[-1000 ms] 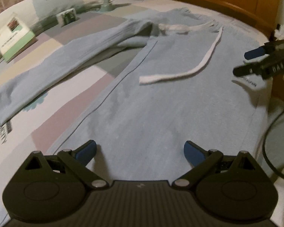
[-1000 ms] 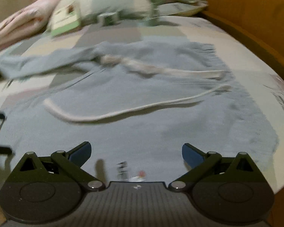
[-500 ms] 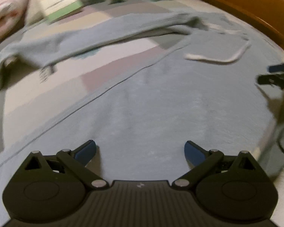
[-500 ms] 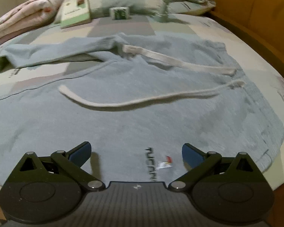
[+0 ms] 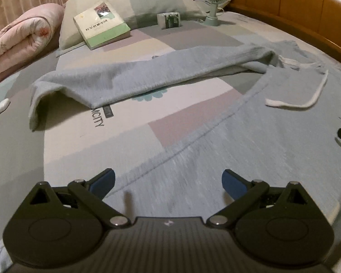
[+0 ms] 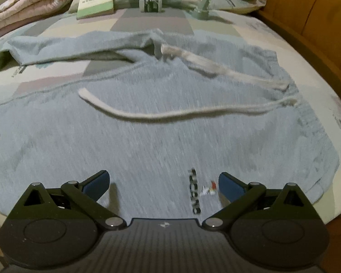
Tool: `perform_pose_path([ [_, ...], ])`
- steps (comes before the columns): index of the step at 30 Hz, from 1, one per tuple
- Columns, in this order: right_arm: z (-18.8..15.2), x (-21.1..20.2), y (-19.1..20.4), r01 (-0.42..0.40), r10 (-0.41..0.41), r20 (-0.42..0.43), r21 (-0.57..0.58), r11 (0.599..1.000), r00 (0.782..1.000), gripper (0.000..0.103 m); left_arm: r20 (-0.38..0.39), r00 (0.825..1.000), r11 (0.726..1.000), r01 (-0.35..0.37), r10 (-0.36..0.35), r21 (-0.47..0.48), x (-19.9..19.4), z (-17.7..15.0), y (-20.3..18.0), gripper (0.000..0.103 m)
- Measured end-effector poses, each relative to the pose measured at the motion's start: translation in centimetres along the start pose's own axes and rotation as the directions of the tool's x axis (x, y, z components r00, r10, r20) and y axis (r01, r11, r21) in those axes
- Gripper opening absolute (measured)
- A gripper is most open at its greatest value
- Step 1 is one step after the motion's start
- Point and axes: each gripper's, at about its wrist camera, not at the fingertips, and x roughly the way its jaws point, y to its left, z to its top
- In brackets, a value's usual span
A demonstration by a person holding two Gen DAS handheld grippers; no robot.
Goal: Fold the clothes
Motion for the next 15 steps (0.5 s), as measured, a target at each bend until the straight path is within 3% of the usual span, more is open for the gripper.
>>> perform_pose_path([
  [4,0.9,0.0,0.9,0.004,-0.004,0.001,-0.01,1.0,1.0,0.103,-0.048,0.999,0.998,-0.026,0.024,-0.05,1.3,-1.5,0.9,0.1],
  [7,1.5,0.5,1.5,0.013,-0.013,-0.01,-0.021,1.0,1.0,0.103,-0.058,0.998,0.989,-0.037,0.029,-0.143,1.2,-2.3,2.6,0.1],
  [15,3.9,1.4,2.4,-0.021,0.021,0.002,-0.015,1.0,1.0,0.103,0.027,0.999,0.97,-0.025,0.032,-0.241,1.4,2.3,7.6,0.1],
])
